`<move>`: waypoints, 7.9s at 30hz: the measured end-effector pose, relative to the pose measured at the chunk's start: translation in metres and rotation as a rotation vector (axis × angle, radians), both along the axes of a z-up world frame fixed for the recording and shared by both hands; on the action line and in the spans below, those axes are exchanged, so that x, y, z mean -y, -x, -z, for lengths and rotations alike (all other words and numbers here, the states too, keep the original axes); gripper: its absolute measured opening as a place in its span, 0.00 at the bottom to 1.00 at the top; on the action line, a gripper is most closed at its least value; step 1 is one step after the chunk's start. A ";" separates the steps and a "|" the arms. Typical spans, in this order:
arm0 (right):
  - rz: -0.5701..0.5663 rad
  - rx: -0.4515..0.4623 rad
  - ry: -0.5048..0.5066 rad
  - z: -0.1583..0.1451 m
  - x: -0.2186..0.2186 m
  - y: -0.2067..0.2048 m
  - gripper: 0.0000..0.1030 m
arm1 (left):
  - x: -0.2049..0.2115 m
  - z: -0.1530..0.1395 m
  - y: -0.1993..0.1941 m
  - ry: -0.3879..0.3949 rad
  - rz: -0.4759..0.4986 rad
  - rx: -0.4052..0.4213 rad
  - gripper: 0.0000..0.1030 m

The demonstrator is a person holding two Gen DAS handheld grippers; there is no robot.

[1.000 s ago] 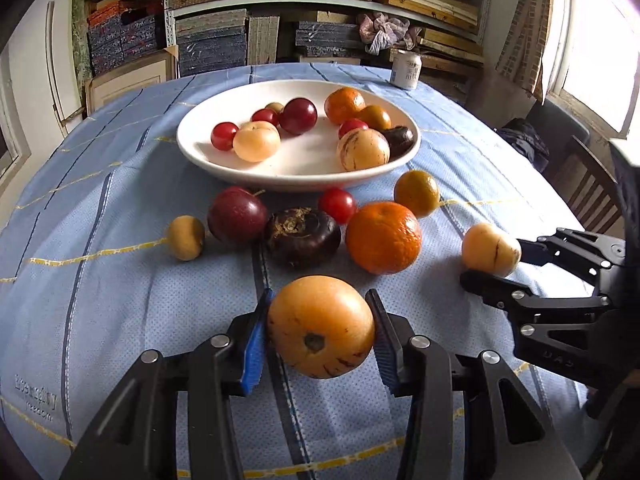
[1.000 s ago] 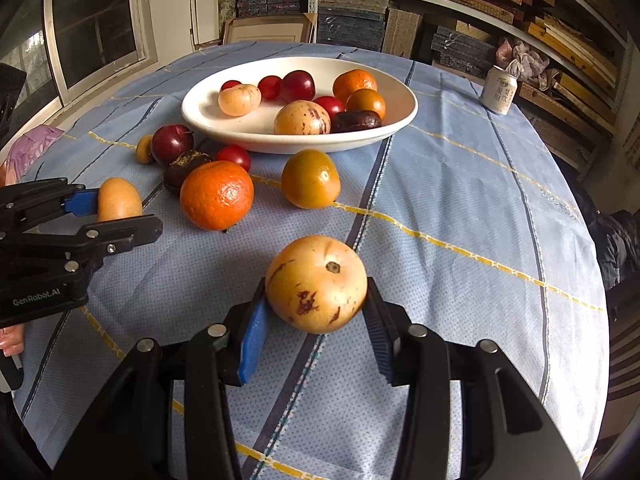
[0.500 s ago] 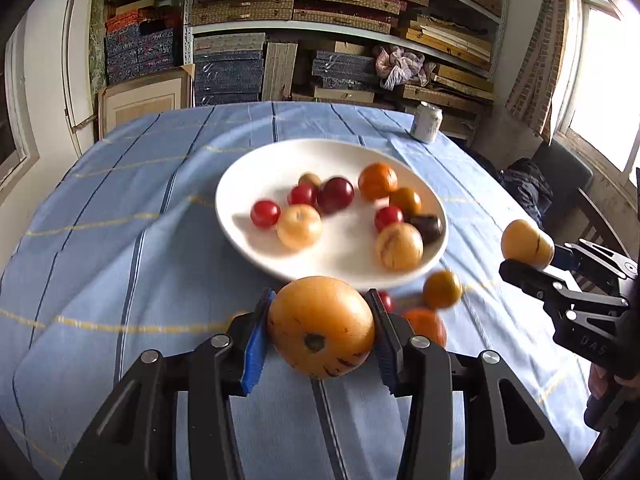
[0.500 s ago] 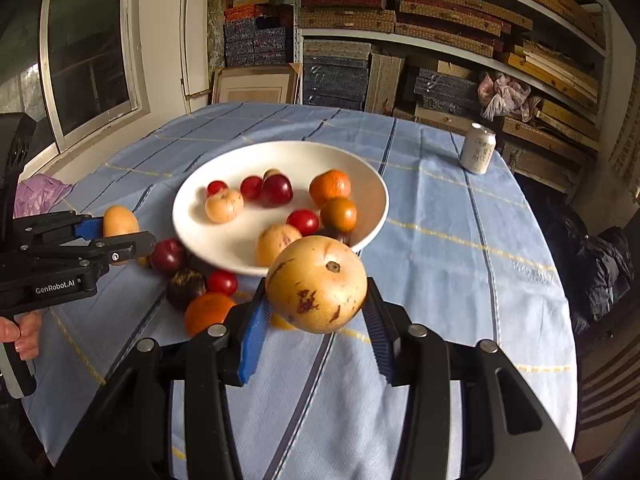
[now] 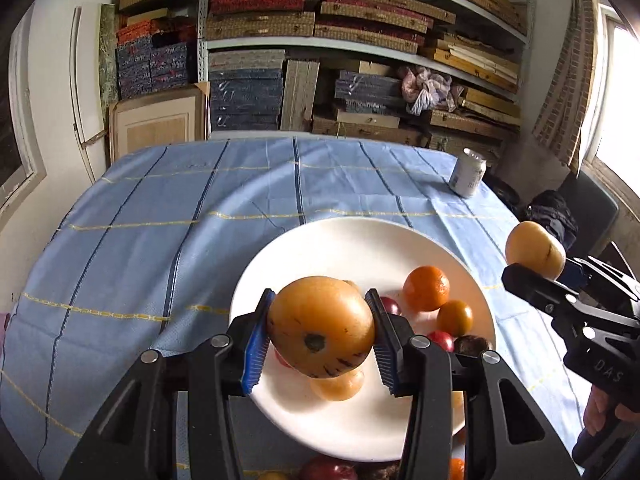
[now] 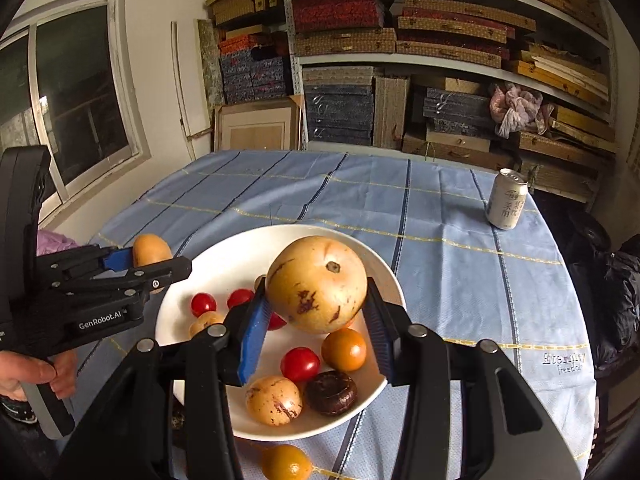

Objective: Organize fruits
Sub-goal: 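Carry both fruits onto the white plate and open both tools, then move both open tools back toward the remaining fruits on the cloth, then grasp the dark red apple with the left tool while the right grasps a tangerine, then carry both fruits onto the white plate and open both tools, then move both open tools back toward the remaining fruits on the cloth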

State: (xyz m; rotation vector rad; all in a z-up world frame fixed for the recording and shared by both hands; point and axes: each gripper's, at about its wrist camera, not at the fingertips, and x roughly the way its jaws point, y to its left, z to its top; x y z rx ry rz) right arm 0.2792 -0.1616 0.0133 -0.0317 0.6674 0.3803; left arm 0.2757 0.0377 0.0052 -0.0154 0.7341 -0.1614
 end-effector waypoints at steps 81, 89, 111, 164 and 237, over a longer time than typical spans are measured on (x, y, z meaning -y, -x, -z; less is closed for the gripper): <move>-0.124 -0.166 0.052 0.094 -0.017 0.094 0.96 | -0.001 0.088 0.096 -0.089 0.161 -0.137 0.97; -0.180 -0.184 0.022 0.096 -0.020 0.096 0.81 | -0.001 0.091 0.097 -0.082 0.181 -0.109 0.97; -0.168 -0.202 0.147 0.108 -0.051 0.109 0.47 | 0.001 0.085 0.075 0.056 0.149 -0.107 0.69; -0.148 -0.099 0.077 0.083 -0.034 0.128 0.44 | -0.029 0.069 0.116 0.154 0.144 -0.079 0.38; -0.049 -0.156 0.065 0.072 0.001 0.082 0.96 | -0.141 0.052 0.195 -0.085 -0.336 -0.090 0.97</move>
